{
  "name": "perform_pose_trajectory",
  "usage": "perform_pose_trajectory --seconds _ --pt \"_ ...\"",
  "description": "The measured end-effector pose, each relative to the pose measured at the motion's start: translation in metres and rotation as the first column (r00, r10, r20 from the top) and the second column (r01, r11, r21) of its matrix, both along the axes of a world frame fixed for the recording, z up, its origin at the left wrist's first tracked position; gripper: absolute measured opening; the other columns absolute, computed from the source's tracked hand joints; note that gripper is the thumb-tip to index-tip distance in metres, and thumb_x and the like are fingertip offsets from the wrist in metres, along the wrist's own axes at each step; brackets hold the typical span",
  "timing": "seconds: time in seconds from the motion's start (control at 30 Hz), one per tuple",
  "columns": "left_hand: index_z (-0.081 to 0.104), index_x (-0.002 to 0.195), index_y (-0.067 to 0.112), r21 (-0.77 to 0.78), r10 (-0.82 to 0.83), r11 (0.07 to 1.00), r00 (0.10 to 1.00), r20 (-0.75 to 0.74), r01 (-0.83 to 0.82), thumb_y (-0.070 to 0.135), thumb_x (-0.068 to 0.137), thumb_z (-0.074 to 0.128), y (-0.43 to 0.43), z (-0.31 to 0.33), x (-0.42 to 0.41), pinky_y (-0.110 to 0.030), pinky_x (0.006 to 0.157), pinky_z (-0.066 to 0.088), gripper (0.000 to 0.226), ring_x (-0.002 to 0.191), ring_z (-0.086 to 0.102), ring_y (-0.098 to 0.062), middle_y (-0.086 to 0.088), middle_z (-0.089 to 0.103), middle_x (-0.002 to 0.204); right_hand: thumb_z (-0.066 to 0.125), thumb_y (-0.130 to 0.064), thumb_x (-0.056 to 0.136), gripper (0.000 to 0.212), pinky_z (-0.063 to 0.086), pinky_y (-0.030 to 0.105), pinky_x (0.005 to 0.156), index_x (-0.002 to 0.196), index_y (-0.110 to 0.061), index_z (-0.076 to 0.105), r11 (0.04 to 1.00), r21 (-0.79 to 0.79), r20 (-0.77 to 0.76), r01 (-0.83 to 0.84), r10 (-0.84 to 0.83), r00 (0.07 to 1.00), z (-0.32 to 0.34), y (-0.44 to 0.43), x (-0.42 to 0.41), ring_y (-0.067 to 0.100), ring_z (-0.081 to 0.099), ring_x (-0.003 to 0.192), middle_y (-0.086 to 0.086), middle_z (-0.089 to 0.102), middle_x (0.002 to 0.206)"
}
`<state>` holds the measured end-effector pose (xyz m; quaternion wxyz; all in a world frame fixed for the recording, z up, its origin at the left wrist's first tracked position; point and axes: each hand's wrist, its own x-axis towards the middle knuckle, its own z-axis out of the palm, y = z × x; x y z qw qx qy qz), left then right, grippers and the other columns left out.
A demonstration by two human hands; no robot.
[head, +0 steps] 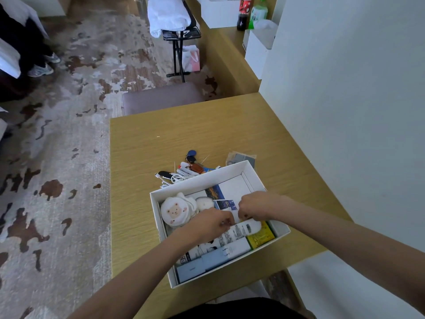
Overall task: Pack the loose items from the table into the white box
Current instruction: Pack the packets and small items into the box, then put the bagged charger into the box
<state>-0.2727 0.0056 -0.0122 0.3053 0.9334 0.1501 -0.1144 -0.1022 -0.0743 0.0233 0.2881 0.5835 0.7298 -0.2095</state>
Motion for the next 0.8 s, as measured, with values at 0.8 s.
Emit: perform_pose_trajectory --seconds 0.8 --pt "0.054 0.127 0.014 0.123 0.235 0.970 0.941 -0.244 -0.210 0.015 0.093 0.047 0.158 -0.020 0.136 -0.037 0.090 0.049 0.035 0.114 0.054 -0.026 -0.009 0.053 0.133 0.080 -0.044 0.069 0.089 0.044 0.045 0.101 0.143 -0.022 0.037 0.683 0.067 -0.407 0.728 -0.647 0.645 -0.064 0.097 0.141 0.028 0.048 0.122 0.008 0.049 0.138"
